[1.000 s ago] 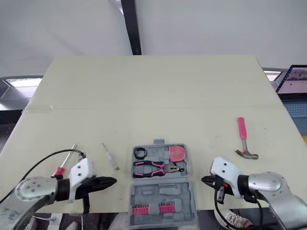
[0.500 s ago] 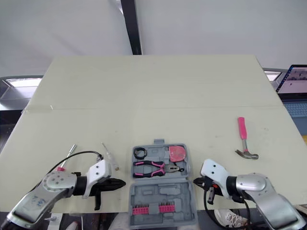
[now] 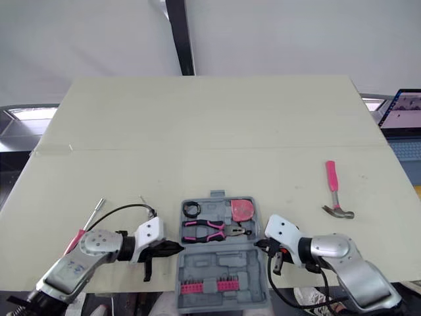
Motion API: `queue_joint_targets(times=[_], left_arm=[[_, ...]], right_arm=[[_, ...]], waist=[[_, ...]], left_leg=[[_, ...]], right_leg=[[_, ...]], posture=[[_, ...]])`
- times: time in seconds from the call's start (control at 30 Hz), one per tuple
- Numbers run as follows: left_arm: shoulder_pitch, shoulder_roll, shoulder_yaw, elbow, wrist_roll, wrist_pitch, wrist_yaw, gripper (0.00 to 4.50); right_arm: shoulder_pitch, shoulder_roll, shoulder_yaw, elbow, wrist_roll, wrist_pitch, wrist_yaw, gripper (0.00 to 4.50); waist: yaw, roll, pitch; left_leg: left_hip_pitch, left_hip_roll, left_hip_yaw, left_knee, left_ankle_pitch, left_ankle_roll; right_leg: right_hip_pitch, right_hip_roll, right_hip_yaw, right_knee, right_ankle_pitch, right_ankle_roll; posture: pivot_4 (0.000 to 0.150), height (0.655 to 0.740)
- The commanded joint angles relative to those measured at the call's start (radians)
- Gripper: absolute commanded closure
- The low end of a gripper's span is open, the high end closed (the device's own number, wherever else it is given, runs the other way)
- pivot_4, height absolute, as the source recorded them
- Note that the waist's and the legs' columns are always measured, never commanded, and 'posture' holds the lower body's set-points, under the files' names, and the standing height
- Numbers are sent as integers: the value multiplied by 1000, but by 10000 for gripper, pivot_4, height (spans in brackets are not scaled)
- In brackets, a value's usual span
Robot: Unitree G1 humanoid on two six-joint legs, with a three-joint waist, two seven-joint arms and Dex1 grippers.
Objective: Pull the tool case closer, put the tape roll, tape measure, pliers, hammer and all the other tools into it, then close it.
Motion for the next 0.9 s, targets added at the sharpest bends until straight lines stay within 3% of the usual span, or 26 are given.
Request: queue_joint_targets(times=[0.03, 0.9], left_arm=[[-10, -22, -23, 14, 17, -12, 4, 44286], [-129, -86, -4, 145, 59, -47, -3, 44286]], right_arm=[[-4, 15, 13, -15, 4, -4, -6, 45000], [-73, 42, -3, 29, -7, 11, -18, 45000]], waist=[[1, 0, -1], [3, 2, -2]], left_leg=[[0, 0, 0, 0, 0, 0], [-1, 0, 0, 5, 0, 0]], right_leg=[[0, 0, 0, 0, 0, 0], [1, 0, 0, 2, 0, 0]], posture=[[1500, 7400], [1500, 7400]])
